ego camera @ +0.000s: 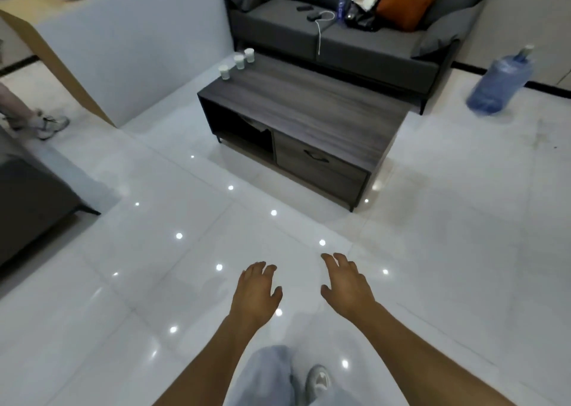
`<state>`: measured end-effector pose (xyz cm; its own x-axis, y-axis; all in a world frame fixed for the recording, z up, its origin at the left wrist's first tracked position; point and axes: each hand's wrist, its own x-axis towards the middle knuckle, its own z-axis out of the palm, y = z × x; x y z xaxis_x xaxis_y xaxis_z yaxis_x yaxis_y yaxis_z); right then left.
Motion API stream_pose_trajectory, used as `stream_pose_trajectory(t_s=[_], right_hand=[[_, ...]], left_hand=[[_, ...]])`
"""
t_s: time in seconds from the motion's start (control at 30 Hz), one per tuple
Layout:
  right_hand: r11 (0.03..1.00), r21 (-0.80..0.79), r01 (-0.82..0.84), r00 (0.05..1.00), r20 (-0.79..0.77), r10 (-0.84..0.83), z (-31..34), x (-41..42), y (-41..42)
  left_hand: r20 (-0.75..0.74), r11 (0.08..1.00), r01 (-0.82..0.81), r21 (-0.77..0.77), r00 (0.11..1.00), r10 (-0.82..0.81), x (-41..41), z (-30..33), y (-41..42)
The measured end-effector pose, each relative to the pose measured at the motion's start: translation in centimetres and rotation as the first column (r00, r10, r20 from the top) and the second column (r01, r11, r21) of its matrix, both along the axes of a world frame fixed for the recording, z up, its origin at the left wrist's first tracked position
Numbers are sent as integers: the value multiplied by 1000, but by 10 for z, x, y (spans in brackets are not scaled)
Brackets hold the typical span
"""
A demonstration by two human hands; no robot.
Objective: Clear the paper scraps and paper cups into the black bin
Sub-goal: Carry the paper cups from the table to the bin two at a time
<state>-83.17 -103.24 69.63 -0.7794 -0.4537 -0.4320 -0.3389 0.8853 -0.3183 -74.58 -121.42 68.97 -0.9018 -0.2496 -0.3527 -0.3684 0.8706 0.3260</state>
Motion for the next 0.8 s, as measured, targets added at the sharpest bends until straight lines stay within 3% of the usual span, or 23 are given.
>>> stream_pose_trajectory(t_s=[0.8], right_hand=[[976, -30, -216, 976, 22, 217, 0, -383, -394]], left_hand=[[-29, 966, -260, 5, 965, 260, -337, -4, -372]])
